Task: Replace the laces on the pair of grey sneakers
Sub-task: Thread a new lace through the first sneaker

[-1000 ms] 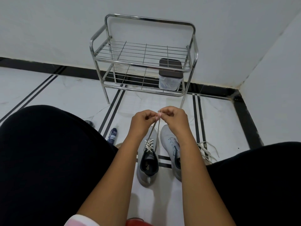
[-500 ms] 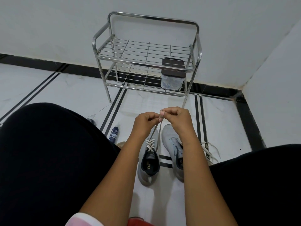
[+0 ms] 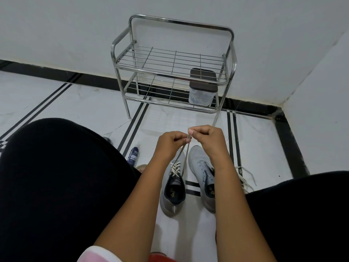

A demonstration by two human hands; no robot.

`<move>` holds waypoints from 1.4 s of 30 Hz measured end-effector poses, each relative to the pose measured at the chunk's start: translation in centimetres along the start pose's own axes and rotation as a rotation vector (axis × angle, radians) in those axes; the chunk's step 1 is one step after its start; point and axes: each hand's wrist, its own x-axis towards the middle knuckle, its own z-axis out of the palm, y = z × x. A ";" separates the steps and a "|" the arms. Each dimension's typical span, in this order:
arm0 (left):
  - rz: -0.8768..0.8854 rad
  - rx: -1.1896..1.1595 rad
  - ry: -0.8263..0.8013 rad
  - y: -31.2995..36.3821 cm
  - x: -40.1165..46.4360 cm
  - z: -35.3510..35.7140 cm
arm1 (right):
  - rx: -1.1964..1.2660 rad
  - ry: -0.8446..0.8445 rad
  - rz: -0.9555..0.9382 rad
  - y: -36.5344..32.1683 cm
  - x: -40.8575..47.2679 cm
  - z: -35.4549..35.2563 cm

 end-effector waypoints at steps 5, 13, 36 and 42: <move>0.022 0.031 0.006 0.4 -0.1 0.1 | -0.001 -0.005 0.005 0.0 0.0 0.1; 0.011 0.026 0.052 0.3 -0.1 0.1 | 0.020 0.036 0.013 -0.3 -0.1 -0.7; 0.017 0.040 0.014 0.8 -0.3 0.1 | 0.085 0.011 0.045 -0.4 -0.4 -0.1; 0.021 0.033 0.037 0.6 -0.2 0.0 | 0.095 0.155 0.117 0.0 0.1 -1.4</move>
